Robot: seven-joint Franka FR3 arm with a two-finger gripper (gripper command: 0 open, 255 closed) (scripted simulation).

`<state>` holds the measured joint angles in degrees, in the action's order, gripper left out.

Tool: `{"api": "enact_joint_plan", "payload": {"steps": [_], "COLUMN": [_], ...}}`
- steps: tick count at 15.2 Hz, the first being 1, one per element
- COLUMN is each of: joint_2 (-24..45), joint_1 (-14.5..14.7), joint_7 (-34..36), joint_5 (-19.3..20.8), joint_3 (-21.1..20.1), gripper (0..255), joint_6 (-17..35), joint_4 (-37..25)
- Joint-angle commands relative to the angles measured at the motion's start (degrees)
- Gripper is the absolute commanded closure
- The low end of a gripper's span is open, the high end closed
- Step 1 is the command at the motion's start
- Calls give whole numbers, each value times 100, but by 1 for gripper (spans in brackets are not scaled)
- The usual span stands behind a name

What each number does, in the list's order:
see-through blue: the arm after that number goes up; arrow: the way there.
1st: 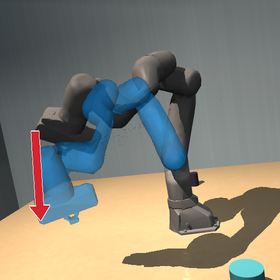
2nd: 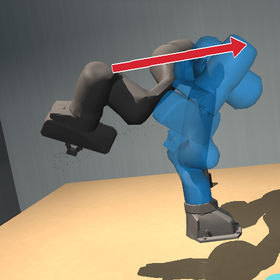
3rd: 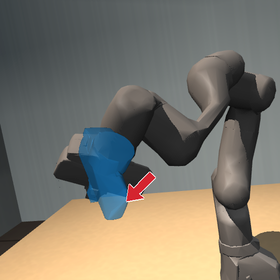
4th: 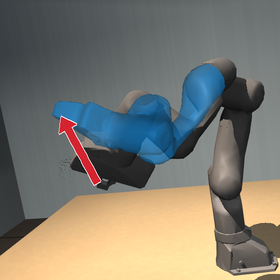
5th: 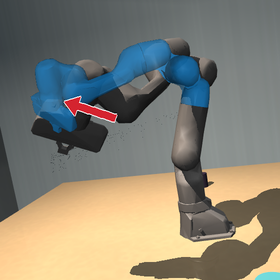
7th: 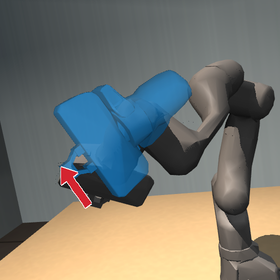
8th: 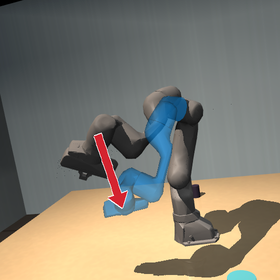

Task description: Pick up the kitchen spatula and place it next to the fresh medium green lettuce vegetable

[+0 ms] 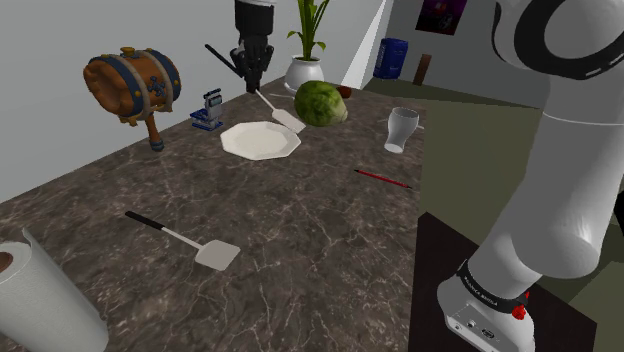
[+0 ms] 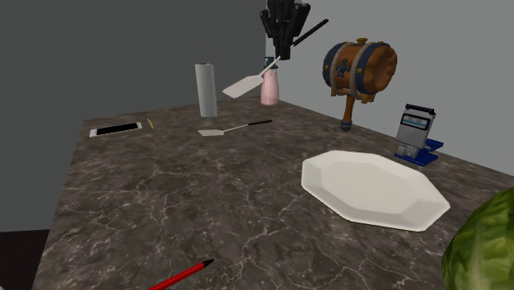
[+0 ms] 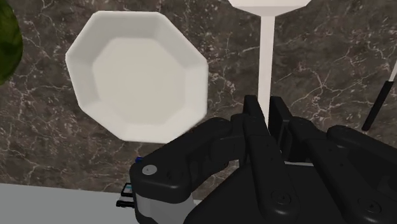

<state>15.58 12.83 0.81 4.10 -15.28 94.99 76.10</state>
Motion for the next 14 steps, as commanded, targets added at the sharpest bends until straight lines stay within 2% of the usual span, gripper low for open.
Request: {"api": "enact_joint_plan", "payload": {"steps": [1, 7, 14], "joint_2": [-403, -1254, -1954], "joint_1": [-208, -706, -1173], "joint_7": [-241, -1034, -1991], "joint_5": [-132, -414, -586], "joint_3": [61, 366, 835], "gripper": [255, 255, 255], "joint_6": [171, 424, 544], "joint_4": [562, 1640, 2467]}}
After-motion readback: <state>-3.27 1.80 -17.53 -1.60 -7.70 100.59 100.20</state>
